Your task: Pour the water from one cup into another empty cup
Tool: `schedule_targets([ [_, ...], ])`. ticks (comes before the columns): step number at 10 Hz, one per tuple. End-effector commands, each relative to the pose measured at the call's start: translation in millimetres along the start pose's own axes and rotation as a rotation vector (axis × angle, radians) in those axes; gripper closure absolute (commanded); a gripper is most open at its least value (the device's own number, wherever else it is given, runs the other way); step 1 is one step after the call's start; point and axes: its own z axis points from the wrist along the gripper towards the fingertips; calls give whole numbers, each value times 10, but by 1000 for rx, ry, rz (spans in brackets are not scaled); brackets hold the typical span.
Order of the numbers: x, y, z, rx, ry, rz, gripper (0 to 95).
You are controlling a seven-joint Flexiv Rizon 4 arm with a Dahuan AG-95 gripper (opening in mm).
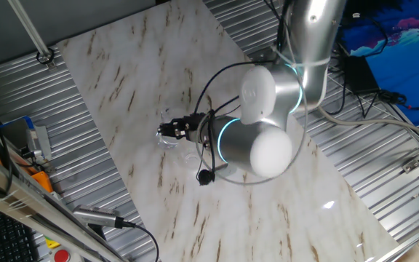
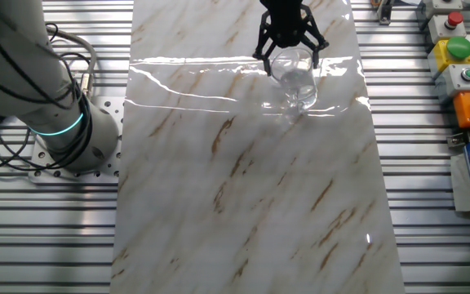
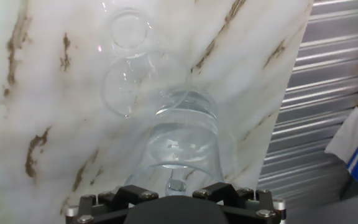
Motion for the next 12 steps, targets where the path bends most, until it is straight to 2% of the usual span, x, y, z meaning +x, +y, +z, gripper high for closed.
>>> schedule_targets([
  [1, 8, 5, 6, -4, -27, -3, 950],
  [3, 21, 21, 34, -14, -93, -12, 950],
  [4, 27, 30, 65, -20, -146, -53, 950],
  [6, 50, 51, 90, -24, -187, -75, 950],
  [7, 63, 67, 112, -28, -218, -87, 950],
  [8, 66, 72, 123, -29, -232, -94, 950],
  [9, 73, 84, 162, -37, -271, -121, 950],
  [10, 81, 86, 175, -43, -288, -135, 950],
  [12, 116, 82, 174, -62, -299, -156, 950],
])
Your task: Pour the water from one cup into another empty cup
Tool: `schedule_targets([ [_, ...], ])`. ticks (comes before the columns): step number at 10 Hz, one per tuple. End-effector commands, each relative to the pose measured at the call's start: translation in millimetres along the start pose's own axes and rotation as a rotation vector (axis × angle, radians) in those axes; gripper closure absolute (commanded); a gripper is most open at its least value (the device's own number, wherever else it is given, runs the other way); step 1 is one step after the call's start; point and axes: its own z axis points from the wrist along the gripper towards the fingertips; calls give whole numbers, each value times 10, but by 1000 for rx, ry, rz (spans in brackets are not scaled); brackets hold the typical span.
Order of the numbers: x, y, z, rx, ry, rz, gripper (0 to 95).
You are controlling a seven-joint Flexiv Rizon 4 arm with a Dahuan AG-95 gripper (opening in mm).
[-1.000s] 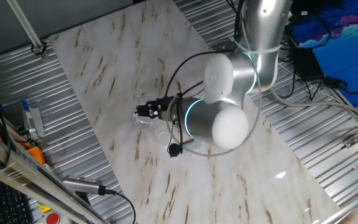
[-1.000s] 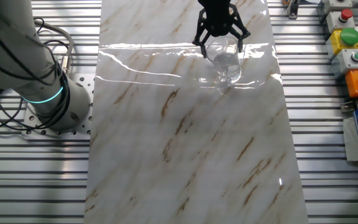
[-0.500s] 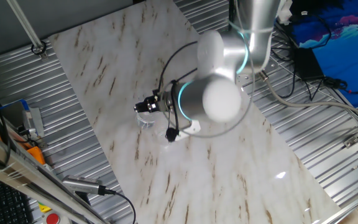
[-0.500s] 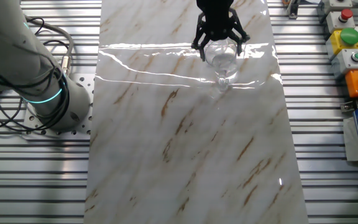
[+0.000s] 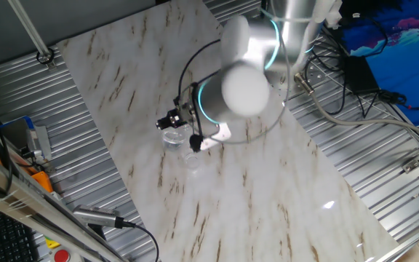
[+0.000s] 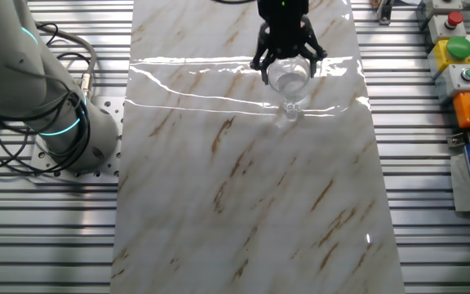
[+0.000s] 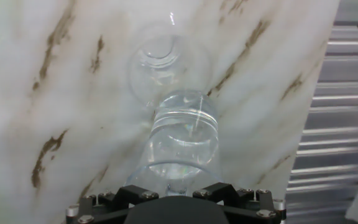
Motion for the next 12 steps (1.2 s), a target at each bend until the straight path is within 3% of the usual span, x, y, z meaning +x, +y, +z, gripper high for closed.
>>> schedule_targets([
  [1, 13, -15, -4, -27, -16, -23, 950],
  [4, 47, -16, -15, -55, -45, -46, 950],
  [6, 49, -25, -9, -77, -33, -61, 950],
  [8, 65, -77, 4, -99, -4, -98, 950],
  [12, 89, -177, 48, -112, -5, -132, 950],
])
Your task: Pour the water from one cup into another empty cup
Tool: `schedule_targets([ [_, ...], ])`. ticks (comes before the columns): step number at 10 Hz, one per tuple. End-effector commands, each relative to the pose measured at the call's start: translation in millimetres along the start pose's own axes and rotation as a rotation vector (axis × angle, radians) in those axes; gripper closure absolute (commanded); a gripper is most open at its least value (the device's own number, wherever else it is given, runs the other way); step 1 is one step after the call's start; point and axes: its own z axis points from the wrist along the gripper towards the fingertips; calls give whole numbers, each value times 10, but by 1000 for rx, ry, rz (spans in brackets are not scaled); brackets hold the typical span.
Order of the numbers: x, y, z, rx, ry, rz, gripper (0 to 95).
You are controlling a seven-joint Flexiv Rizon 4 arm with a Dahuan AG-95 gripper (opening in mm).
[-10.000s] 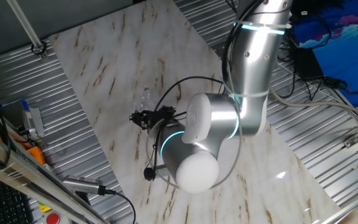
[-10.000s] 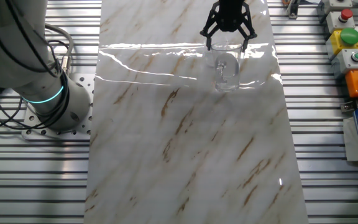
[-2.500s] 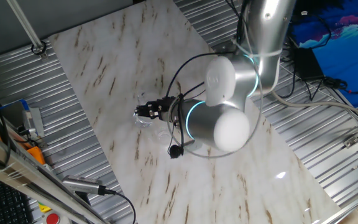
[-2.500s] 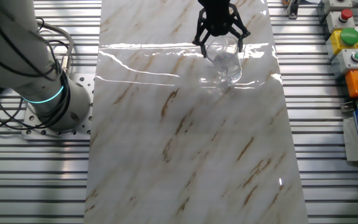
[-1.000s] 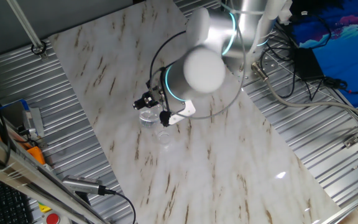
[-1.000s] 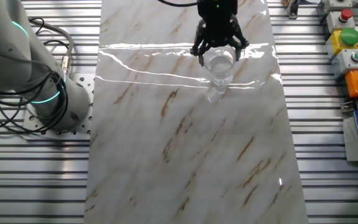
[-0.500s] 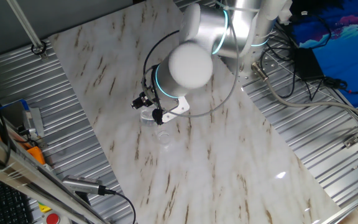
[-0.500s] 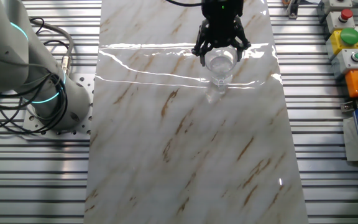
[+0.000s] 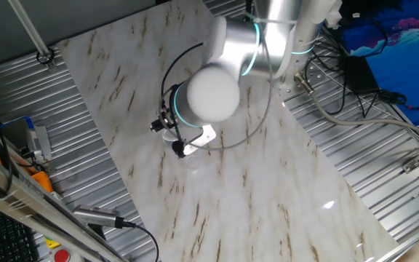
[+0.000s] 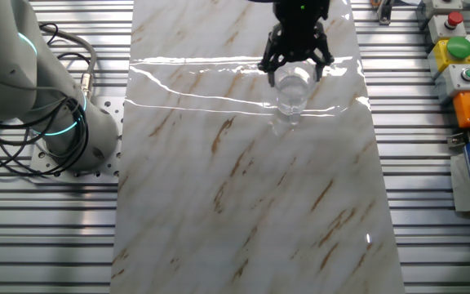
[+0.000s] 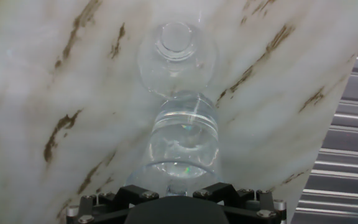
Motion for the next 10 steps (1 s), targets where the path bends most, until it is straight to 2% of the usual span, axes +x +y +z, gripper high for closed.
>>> schedule_targets([
  [1, 11, -11, 17, 3, 0, -8, 950],
  [5, 51, -152, 76, -13, 48, -80, 950],
  [10, 55, -176, 164, -11, 62, -87, 950],
])
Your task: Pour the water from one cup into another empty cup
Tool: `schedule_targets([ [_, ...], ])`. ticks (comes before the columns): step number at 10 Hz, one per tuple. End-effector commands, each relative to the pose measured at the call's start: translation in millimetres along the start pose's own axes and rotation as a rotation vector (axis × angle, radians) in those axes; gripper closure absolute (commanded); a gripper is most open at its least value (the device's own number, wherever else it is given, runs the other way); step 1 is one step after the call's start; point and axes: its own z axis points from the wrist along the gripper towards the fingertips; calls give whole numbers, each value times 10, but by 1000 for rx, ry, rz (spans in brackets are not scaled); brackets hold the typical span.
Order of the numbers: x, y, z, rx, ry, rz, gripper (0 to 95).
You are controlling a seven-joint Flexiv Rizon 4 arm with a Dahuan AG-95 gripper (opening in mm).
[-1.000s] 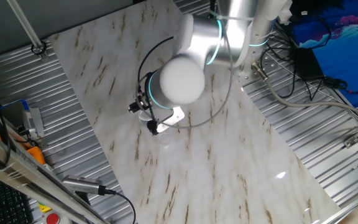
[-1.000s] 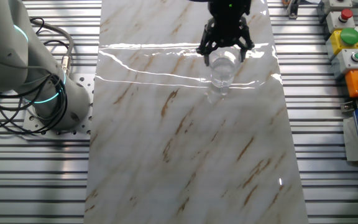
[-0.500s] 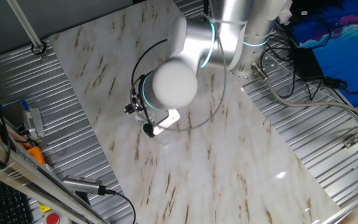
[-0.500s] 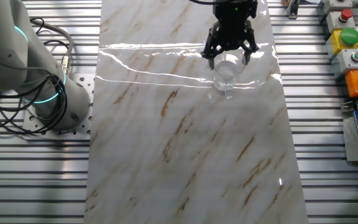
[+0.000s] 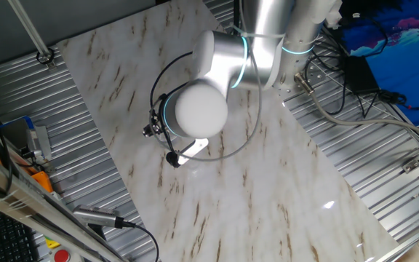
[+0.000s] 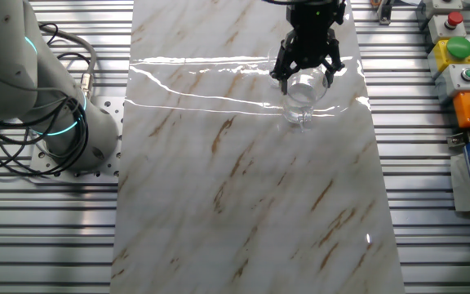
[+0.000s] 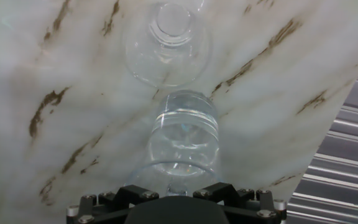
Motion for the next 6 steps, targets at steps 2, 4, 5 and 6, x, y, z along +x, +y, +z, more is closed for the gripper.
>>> schedule_targets([
  [2, -5, -6, 31, -3, 10, -4, 950],
  [4, -7, -6, 59, -3, 21, -7, 950],
  [5, -9, -5, 87, -1, 20, -9, 950],
  [6, -10, -5, 90, -1, 20, -9, 950],
])
